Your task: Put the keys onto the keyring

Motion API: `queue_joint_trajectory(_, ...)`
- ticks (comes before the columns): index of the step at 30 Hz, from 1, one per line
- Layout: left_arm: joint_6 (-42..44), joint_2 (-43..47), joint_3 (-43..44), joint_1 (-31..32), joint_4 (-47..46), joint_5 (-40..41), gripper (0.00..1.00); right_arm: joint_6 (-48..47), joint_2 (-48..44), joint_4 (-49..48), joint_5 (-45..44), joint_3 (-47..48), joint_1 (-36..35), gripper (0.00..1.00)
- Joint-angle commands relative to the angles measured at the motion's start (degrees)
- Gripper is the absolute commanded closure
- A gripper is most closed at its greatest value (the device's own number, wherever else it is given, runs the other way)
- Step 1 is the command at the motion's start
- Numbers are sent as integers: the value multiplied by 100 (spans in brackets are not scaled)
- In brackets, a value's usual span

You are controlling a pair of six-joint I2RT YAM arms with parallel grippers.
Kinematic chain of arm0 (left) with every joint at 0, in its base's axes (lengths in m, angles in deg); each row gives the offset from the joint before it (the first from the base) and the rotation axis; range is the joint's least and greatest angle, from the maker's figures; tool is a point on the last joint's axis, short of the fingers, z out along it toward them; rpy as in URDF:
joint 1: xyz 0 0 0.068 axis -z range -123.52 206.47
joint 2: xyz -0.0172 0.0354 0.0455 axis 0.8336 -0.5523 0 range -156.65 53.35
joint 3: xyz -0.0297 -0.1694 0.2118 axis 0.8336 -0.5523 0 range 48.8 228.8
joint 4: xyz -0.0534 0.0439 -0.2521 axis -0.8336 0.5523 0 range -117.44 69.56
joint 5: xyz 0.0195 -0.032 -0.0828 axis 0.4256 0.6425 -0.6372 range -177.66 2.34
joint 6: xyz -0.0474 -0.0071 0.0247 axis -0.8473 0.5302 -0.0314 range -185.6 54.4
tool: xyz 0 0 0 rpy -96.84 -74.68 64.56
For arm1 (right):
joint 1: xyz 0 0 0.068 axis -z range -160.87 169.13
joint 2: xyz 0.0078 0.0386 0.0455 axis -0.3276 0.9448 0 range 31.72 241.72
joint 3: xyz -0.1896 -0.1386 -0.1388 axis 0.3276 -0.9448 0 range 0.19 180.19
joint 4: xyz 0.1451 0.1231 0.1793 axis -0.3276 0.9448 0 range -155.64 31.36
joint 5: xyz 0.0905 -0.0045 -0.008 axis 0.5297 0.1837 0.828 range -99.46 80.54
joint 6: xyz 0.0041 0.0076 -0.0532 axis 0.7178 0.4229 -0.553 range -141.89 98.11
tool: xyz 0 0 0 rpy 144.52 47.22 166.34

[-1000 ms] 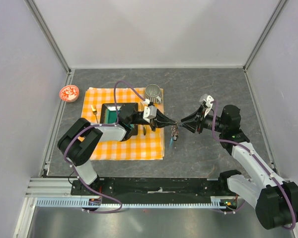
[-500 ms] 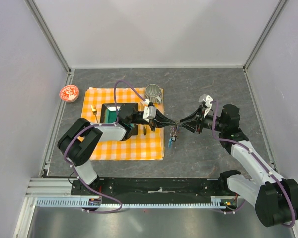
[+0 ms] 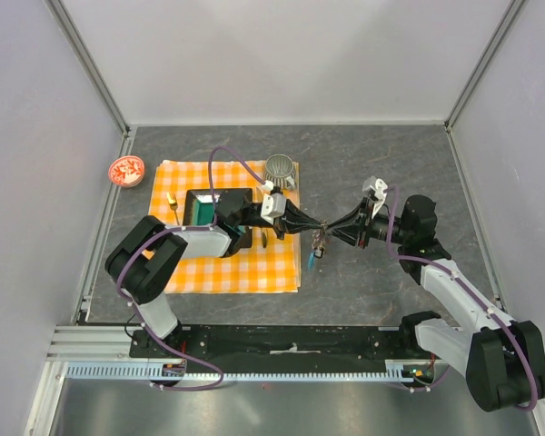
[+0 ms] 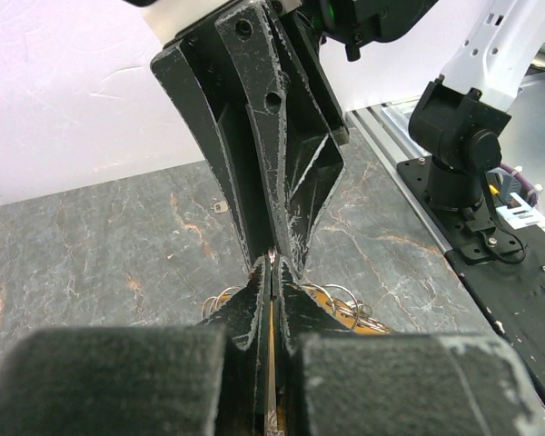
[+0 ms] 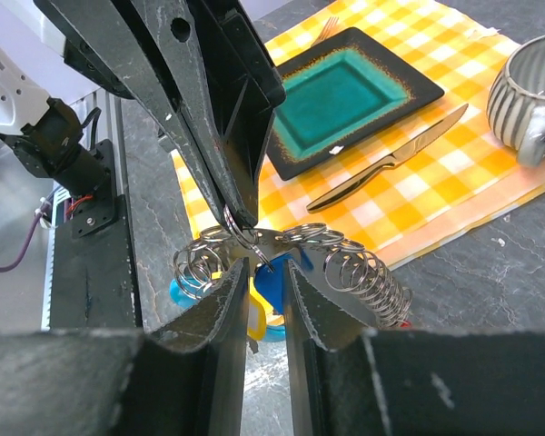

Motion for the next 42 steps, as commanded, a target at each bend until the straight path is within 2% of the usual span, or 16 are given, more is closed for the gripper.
queue_joint_trajectory(1,-98,179,236,-44,-494,-145,98,142,-56,-657,210,-24,15,73)
queue_joint_trajectory(4,-141,162,253,-36,-512,-215,98,257,-73,-842,228,-41,15,74)
queue_joint_trajectory(7,-255,144,271,-36,-617,-250,98,327,-38,-922,281,-41,15,78)
queue_joint_trajectory(16,-405,144,271,-44,-846,-259,98,336,-47,-834,281,-94,15,99)
queue_joint_trajectory(26,-1293,-111,306,-159,-1970,-321,98,450,-109,-798,246,-155,15,100)
queue_joint_trajectory(35,-1328,-93,306,-185,-2032,-347,98,652,-197,-798,210,-129,6,100)
queue_joint_trajectory(42,-1530,-111,359,-159,-2270,-321,98,942,-48,-1194,202,-270,-82,100)
